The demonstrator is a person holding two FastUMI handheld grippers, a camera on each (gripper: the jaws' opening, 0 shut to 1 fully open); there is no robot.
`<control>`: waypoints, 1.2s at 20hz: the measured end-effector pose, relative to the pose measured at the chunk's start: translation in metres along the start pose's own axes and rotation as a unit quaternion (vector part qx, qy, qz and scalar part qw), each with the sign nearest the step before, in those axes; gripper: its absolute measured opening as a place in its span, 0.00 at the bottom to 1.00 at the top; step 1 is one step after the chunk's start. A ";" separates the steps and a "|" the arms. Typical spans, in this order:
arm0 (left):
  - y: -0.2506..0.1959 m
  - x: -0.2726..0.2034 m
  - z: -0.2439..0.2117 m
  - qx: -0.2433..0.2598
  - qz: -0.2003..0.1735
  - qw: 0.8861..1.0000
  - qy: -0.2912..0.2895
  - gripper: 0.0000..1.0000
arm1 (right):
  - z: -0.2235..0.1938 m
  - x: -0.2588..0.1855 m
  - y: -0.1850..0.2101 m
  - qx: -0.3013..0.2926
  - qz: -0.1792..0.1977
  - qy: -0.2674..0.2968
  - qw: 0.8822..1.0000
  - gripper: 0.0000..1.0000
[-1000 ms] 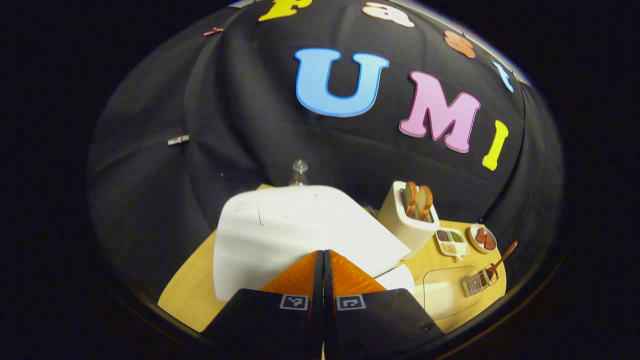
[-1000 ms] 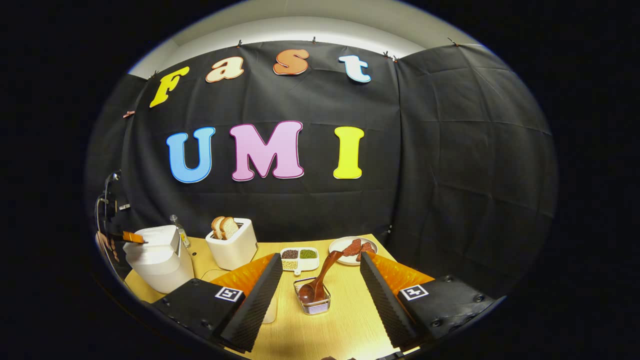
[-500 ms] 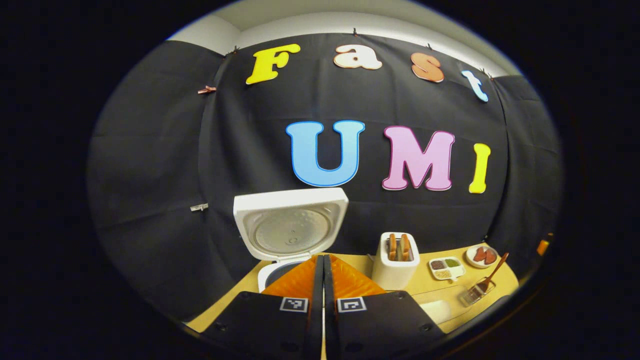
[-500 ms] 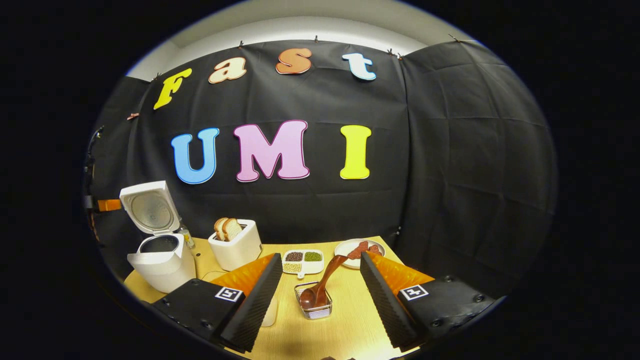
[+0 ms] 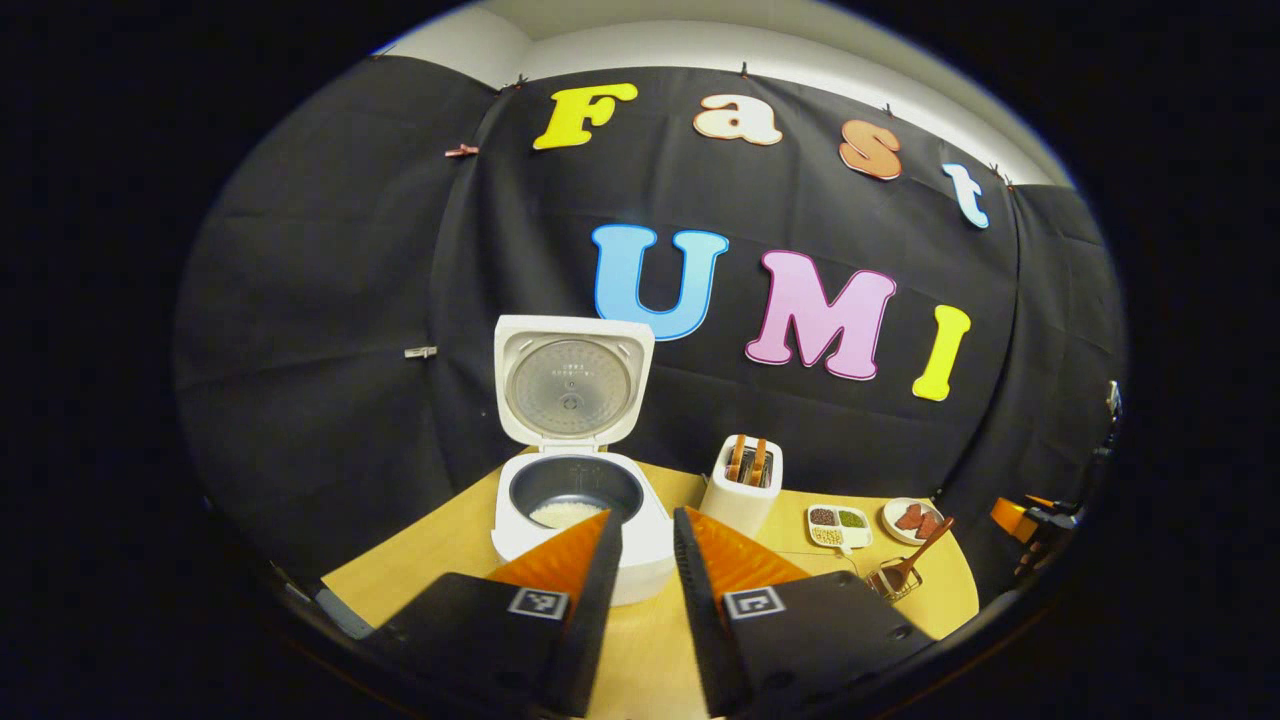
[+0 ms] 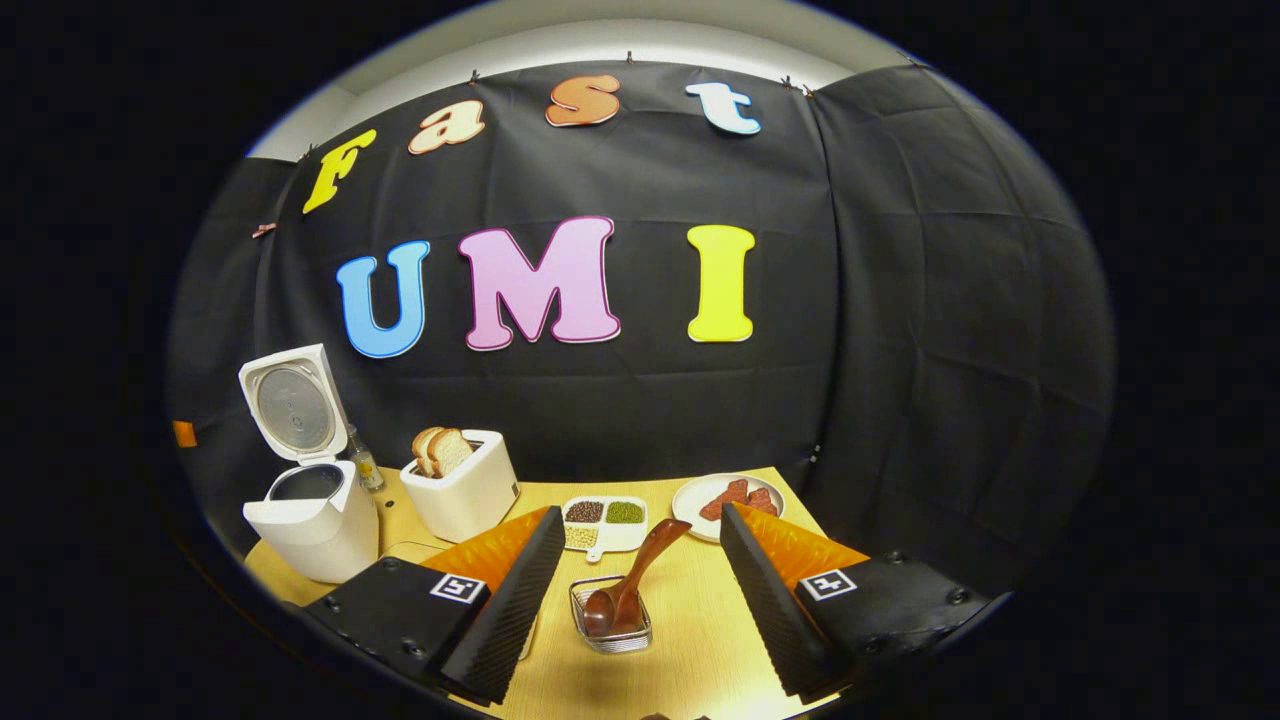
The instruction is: Close the left gripper, press the button to open the rice cooker; take a wooden spoon from the chopstick holder with the right hand, scoop a spoonful of rice and pour it into the rice cooker, then put the wooden spoon back into the chopstick holder.
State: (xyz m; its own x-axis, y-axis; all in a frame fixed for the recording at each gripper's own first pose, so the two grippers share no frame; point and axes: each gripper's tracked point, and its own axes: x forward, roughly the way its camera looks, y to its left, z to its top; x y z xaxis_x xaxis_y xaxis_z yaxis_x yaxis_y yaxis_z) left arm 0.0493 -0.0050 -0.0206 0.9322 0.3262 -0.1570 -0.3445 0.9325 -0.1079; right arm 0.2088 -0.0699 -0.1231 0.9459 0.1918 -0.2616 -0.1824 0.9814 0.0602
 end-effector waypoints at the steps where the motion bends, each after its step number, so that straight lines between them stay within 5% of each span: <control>1: 0.002 0.000 -0.010 -0.011 0.010 1.000 0.009 0.57 | -0.006 0.007 -0.001 0.002 0.005 0.009 1.000 0.98; 4: 0.018 -0.009 -0.032 -0.028 0.056 0.997 0.035 0.96 | -0.029 0.028 -0.003 0.007 0.020 0.037 0.999 0.98; 12: 0.008 -0.024 -0.081 -0.043 0.099 0.992 0.061 0.96 | -0.099 0.081 -0.010 0.057 0.054 0.135 0.988 0.99; 18: -0.007 -0.028 -0.123 -0.042 0.105 0.988 0.105 0.96 | -0.125 0.125 0.003 0.087 0.073 0.155 0.981 0.93; 20: -0.012 -0.029 -0.134 -0.034 0.102 0.987 0.116 0.96 | -0.130 0.135 0.011 0.088 0.082 0.159 0.980 0.98; 24: -0.016 -0.030 -0.146 -0.017 0.097 0.987 0.127 0.96 | -0.141 0.152 0.021 0.095 0.093 0.167 0.977 0.86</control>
State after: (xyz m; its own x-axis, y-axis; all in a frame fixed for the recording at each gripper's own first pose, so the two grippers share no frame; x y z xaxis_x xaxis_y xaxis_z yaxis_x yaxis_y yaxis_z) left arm 0.0107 -0.0521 -0.1576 0.7914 0.4453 -0.4188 -0.5220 0.8488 -0.0841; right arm 0.3108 -0.0186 -0.2973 0.7553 0.3900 -0.5267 -0.2598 0.9160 0.3057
